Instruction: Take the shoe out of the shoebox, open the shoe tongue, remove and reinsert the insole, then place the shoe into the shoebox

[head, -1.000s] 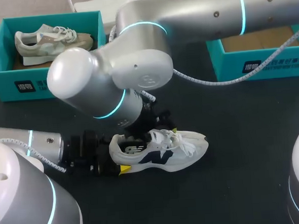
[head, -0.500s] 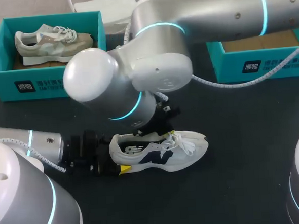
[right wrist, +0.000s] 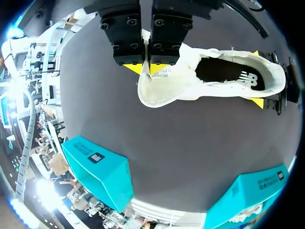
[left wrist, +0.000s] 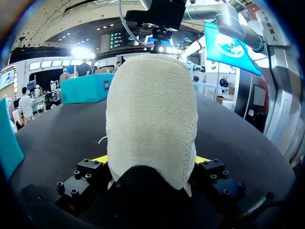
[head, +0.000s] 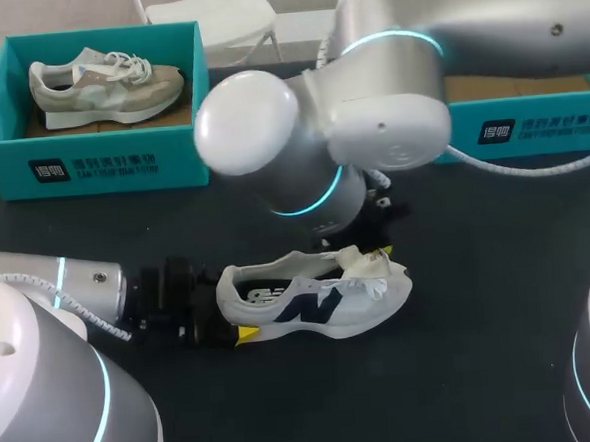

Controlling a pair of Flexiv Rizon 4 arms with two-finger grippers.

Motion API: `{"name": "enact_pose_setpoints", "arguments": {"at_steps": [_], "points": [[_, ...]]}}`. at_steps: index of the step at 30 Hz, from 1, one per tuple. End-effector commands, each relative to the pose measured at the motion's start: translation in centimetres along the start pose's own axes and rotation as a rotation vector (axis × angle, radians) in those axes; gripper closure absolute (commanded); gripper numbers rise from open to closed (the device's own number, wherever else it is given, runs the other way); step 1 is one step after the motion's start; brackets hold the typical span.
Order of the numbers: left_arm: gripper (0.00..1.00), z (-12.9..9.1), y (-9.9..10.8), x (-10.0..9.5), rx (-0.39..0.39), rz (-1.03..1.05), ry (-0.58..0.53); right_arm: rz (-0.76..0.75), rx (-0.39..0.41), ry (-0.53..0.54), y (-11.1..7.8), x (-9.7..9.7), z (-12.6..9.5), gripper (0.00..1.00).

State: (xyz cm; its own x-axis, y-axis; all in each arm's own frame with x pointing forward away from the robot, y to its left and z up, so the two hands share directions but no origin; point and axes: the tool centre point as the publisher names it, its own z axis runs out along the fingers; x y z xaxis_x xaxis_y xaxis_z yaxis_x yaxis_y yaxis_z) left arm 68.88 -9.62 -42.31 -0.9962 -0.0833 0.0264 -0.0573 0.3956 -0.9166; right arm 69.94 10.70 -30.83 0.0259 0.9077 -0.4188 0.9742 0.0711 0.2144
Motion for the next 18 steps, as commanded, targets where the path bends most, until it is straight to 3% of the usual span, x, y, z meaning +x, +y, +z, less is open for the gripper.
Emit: {"name": "enact_pose_setpoints", "arguments": {"at_steps": [1, 11, 12, 14, 18], "points": [[1.00, 0.3, 0.4, 0.5, -0.004, 0.000, -0.004, 0.514, 0.009, 0.073, -0.5, -0.6, 2.1, 1.00], [1.00, 0.3, 0.4, 0.5, -0.004, 0.000, -0.004, 0.522, 0.020, 0.114, -1.7, 0.8, 7.3, 1.00], [1.00, 0.3, 0.4, 0.5, -0.004, 0.000, -0.004, 0.521, 0.019, 0.116, -1.7, 1.0, 7.7, 0.97], [1.00, 0.3, 0.4, 0.5, -0.004, 0.000, -0.004, 0.509, 0.027, 0.121, -1.7, 1.5, 8.3, 0.76], [1.00, 0.3, 0.4, 0.5, -0.004, 0.000, -0.004, 0.493, 0.043, 0.120, -1.9, 2.1, 9.1, 0.62]]}}
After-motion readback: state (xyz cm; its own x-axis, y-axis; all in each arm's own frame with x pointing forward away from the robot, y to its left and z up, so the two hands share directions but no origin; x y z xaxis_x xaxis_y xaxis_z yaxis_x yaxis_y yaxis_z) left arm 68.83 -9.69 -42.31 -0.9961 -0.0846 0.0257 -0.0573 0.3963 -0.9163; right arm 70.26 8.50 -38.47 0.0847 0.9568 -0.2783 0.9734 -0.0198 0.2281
